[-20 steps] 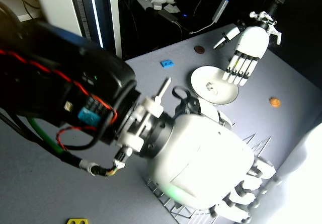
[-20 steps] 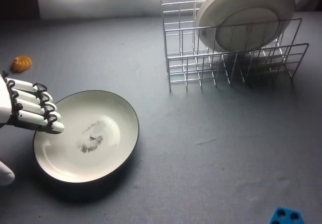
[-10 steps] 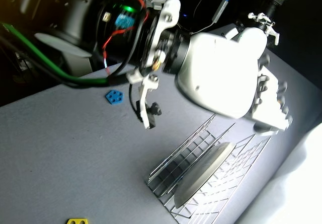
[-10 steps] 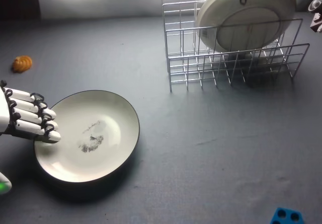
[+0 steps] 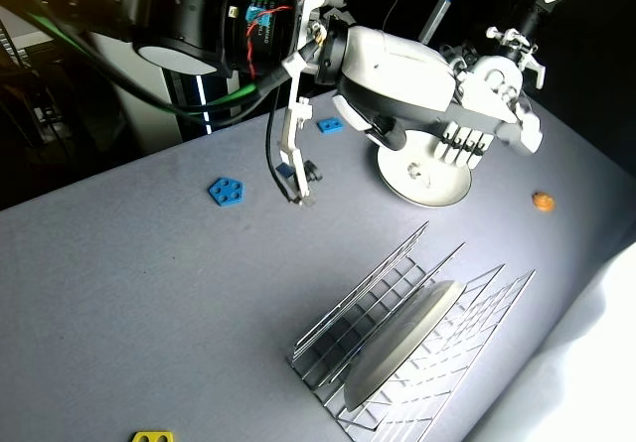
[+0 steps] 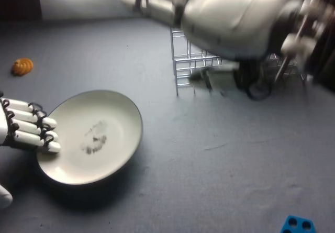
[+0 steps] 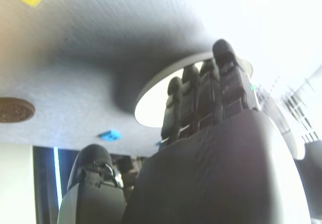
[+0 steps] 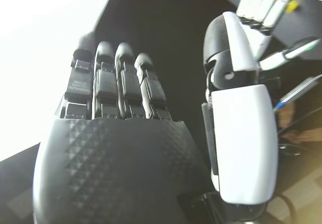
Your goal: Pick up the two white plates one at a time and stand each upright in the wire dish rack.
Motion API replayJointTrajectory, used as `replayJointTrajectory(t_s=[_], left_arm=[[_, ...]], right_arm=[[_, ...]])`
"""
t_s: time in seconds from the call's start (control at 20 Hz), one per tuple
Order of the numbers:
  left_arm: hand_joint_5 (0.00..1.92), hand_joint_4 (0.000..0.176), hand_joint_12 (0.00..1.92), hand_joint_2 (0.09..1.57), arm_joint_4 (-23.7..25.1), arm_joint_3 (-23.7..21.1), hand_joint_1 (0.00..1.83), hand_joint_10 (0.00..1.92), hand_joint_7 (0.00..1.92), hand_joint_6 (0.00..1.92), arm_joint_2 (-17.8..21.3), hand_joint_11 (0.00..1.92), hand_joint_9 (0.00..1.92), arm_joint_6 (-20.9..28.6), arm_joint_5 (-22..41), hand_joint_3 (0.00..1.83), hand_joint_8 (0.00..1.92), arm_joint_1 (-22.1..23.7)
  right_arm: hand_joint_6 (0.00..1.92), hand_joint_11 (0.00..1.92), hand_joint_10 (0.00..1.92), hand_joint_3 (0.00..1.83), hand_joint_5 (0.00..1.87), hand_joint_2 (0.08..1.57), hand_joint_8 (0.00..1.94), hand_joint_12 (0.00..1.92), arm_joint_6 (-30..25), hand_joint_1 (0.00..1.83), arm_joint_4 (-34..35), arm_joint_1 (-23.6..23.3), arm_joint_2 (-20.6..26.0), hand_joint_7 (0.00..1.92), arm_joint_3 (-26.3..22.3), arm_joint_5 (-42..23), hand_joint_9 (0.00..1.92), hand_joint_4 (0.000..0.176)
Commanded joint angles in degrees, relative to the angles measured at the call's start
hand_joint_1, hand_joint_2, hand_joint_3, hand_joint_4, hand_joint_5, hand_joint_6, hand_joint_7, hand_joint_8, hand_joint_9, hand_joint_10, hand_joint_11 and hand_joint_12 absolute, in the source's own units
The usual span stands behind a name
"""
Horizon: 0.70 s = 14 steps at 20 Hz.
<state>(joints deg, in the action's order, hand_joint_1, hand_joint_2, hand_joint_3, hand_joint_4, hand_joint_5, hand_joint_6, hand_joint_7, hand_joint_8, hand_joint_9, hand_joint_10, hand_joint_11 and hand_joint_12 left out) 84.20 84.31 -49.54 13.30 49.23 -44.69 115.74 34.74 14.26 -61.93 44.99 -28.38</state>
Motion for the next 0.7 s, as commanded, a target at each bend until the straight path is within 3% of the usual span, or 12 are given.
replayJointTrajectory(t_s=[0.0,0.1,0.35,0.45,0.65], left_arm=[[0.19,0.0,0.38,1.08,0.0,-0.37,0.0,0.0,0.18,0.01,-0.47,0.0,0.16,0.6,1.51,0.0,0.0,-0.93],[0.19,0.0,0.33,1.08,-0.01,-0.56,0.0,0.0,0.17,0.0,-0.86,0.0,0.15,0.9,1.51,0.0,0.0,-3.01],[0.18,0.0,0.4,1.07,-0.02,-0.71,0.0,0.0,0.18,0.0,-1.7,0.0,0.16,1.03,1.41,0.0,0.0,-6.64],[0.19,0.0,0.42,1.08,-0.02,-0.72,0.0,0.0,0.19,0.0,-1.79,0.0,0.18,1.03,1.37,0.0,0.0,-7.05],[0.16,0.0,0.36,1.07,-0.09,-0.72,0.0,0.01,0.17,0.0,-1.82,0.0,0.16,1.13,1.34,0.0,0.01,-7.05]], right_arm=[[0.0,0.0,0.0,0.0,0.0,0.98,0.0,0.0,0.68,1.0,-1.72,0.23,-0.13,0.0,-0.33,-6.56,0.0,0.0],[0.0,0.0,0.0,0.0,0.0,0.95,0.0,0.0,2.48,0.94,-1.72,2.57,-1.2,0.0,-0.82,-7.29,0.0,0.0],[0.0,0.0,0.0,0.0,0.0,0.94,0.0,0.0,5.75,0.98,-1.72,5.87,-4.19,0.0,-0.87,-8.36,0.0,0.0],[0.0,0.0,0.0,0.0,0.0,0.95,0.0,0.0,8.45,0.92,-1.68,6.98,-7.22,0.0,0.44,-8.35,0.0,0.0],[0.0,0.0,0.0,0.0,0.0,0.95,0.0,0.0,8.87,0.96,0.09,6.95,-14.17,0.0,4.81,-8.65,0.0,0.0]])
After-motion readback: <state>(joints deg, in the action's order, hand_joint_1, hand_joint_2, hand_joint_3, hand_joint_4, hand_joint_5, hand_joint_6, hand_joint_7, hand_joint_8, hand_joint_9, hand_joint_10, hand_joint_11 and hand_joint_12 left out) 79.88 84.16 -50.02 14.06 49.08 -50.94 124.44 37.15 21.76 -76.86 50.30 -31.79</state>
